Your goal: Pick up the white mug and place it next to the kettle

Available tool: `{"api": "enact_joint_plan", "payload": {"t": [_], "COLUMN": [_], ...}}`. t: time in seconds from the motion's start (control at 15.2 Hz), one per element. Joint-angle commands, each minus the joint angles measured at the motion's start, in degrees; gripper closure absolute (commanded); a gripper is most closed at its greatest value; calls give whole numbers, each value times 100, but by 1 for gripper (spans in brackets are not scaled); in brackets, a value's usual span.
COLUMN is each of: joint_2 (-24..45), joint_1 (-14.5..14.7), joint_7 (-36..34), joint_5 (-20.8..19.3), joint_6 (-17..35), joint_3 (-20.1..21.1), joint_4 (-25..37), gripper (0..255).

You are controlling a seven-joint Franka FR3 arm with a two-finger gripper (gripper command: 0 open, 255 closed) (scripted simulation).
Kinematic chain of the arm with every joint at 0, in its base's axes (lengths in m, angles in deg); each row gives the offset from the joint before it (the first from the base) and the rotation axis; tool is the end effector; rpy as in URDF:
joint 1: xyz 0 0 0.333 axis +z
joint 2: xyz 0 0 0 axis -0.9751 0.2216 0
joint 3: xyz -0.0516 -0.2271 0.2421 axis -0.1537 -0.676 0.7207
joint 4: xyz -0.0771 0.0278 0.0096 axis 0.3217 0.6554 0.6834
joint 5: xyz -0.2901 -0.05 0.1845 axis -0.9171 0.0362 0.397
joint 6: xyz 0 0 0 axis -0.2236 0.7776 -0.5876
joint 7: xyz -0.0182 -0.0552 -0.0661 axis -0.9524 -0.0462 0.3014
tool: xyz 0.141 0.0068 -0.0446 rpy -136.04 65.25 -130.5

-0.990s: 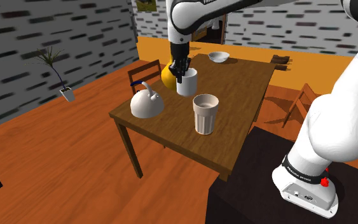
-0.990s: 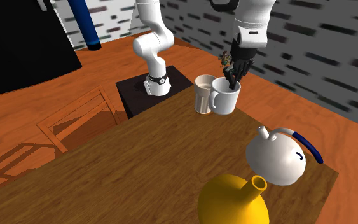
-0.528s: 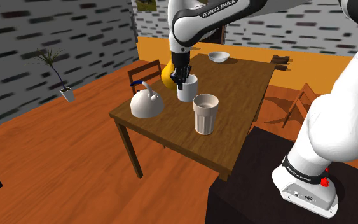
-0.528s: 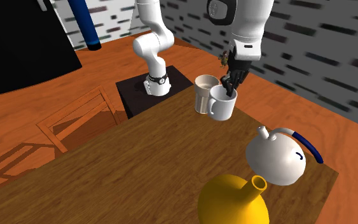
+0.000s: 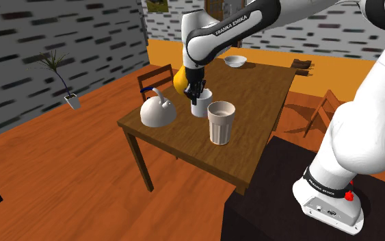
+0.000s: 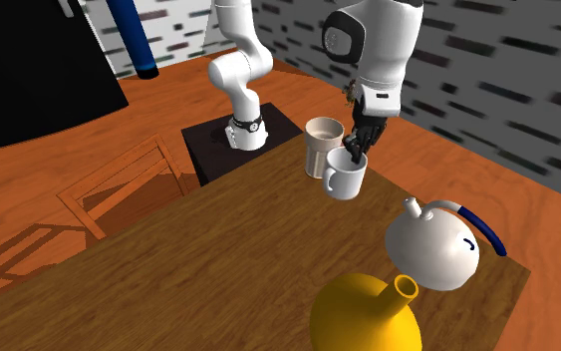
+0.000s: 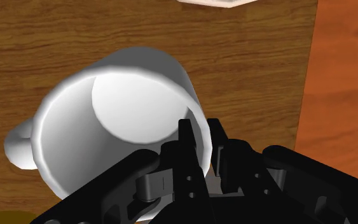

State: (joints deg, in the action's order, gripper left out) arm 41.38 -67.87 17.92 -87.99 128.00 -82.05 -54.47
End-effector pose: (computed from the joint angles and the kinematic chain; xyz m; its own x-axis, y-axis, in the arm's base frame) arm 0.4936 0.0655 0.4408 0.9951 0.0910 0.0394 0.0912 -0.9958 -0.0018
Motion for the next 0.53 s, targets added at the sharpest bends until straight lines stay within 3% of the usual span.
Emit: {"api": "enact_joint_plan", "payload": {"t": [0.0, 0.46], "joint_2": [65, 291], "joint_1": [-1, -1], "joint_7": [2, 9], "joint_5": [2, 10], "joint_6": [167, 693], "joint_3": [-1, -2], "joint_4": [-96, -396], "gripper": [255, 255]}}
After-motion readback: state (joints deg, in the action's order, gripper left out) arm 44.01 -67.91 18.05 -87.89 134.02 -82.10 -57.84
